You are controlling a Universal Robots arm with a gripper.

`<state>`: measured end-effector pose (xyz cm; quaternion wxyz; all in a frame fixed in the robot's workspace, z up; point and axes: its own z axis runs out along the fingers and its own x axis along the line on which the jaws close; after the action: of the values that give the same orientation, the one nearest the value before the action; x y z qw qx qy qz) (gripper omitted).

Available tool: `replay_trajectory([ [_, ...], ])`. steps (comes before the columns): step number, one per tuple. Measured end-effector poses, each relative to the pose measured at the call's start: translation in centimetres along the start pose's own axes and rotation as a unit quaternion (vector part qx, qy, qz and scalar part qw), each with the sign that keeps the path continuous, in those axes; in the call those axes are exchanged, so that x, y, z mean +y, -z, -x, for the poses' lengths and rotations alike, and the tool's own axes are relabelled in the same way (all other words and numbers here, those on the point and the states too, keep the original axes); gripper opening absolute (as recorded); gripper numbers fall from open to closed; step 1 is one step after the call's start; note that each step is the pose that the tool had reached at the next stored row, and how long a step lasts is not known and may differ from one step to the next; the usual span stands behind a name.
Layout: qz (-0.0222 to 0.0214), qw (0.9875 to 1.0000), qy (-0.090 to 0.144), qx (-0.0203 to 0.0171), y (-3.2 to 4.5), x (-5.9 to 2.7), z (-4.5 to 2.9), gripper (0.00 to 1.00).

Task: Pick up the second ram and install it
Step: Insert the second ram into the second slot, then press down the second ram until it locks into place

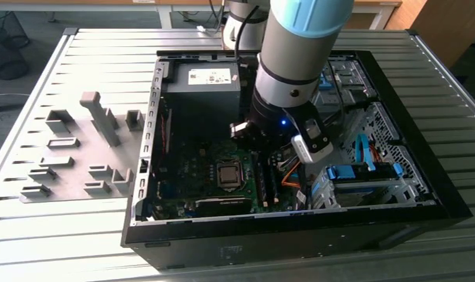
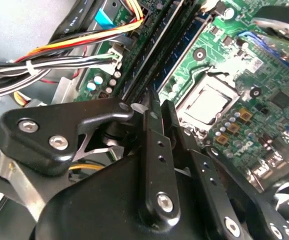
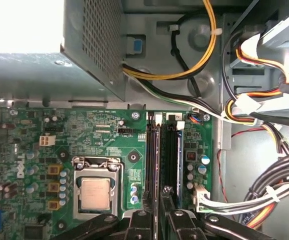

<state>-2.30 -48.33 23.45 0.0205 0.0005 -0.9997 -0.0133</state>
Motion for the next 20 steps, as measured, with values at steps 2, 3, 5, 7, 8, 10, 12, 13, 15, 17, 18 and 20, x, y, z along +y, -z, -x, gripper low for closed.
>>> replay_trajectory([
  [2,-0.0015,1.0000,0.000,0.0000,0.08,0.01,0.00,0.21],
  [3,-0.0017,1.0000,0.000,0.0000,0.09,0.00,-0.01,0.21],
  [5,-0.0017,1.0000,0.000,0.0000,0.08,0.00,-0.01,0.20],
  [7,-0.0017,1.0000,0.000,0.0000,0.09,0.00,-0.01,0.13],
  [8,-0.0017,1.0000,0.000,0.0000,0.09,0.00,0.00,0.11],
  [10,-0.0019,1.0000,0.000,0.0001,0.08,0.00,0.05,0.11],
  [12,-0.0017,1.0000,0.000,0.0000,-0.15,0.00,0.14,0.11],
  [13,-0.0018,1.0000,0.000,0.0001,-0.28,-0.01,0.19,0.11],
  [15,-0.0017,1.0000,0.000,0.0002,-0.60,-0.02,0.36,0.11],
  [17,-0.0018,1.0000,0.000,0.0002,-0.92,-0.03,0.40,0.11],
  [18,-0.0018,1.0000,0.000,0.0003,-1.05,-0.03,0.41,0.11],
  [20,-0.0019,1.0000,0.000,0.0003,-1.26,-0.03,0.42,0.11],
])
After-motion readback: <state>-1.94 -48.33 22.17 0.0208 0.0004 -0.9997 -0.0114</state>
